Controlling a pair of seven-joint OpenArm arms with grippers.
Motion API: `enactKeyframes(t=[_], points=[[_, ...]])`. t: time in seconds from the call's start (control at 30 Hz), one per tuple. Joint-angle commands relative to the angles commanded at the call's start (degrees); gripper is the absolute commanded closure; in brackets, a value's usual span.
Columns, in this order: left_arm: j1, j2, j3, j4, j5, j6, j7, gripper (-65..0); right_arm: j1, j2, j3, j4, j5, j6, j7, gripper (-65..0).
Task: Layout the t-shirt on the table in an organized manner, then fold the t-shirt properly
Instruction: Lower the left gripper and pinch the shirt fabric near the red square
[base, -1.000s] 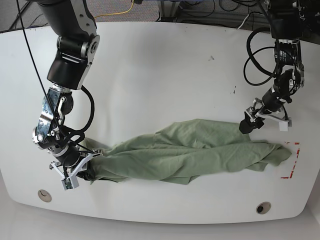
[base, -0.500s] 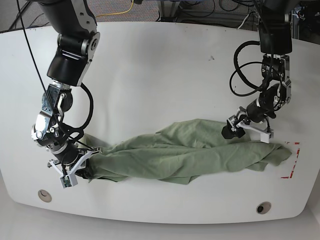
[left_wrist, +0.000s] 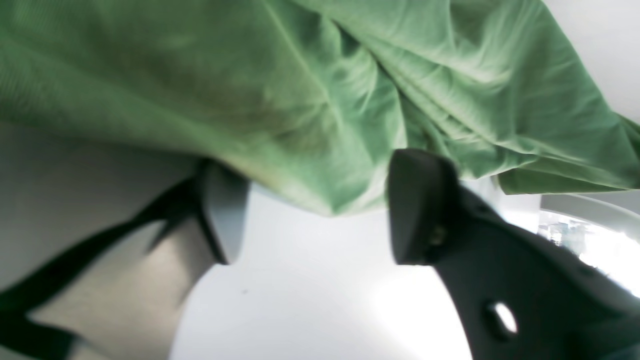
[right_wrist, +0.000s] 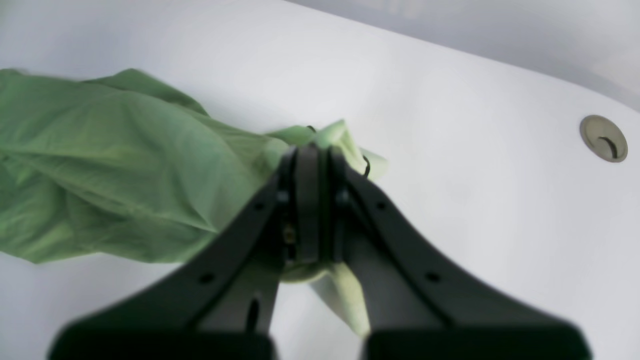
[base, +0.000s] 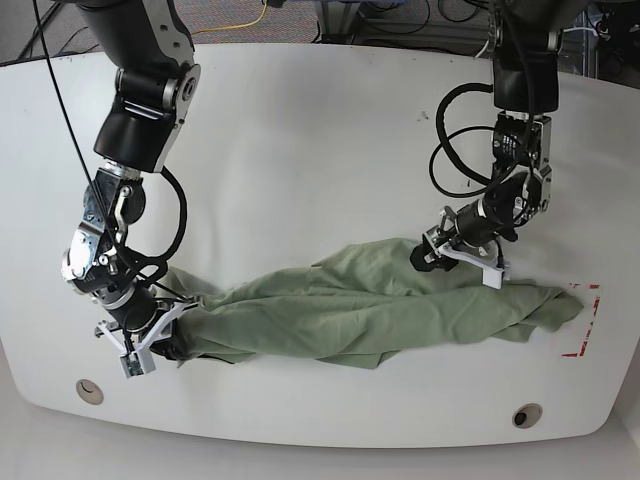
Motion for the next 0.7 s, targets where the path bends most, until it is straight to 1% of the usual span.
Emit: enactKeyframes(t=[0.1,0.27,0.33,0.47,0.7], points=[[0.0,0.0,0.0,0.0,0.0,0.0,-1.9,-18.5,0.0,0.0,0.0,0.0,0.0,0.00,0.0,0.0],[0.0,-0.1,0.0,-0.2,0.1,0.0,-4.7,-18.3,0.0,0.0,0.3,0.0,0.1,0.00,-1.3,0.0],[0.0,-0.1,0.0,-0.4,0.1,0.0,-5.0,-18.3,0.0,-0.1,1.6,0.0,0.1,0.00,-1.8,0.0],[-1.4,0.0,0.0,-3.2,0.1,0.0,-5.0,-18.3,0.0,-0.1,2.5,0.0,0.1,0.00,-2.0,0.0],[-4.7,0.1,0.0,-11.7,0.0,-0.2,-5.0,-18.3,0.0,-0.1,2.7,0.0,0.1,0.00,-2.0,0.0]])
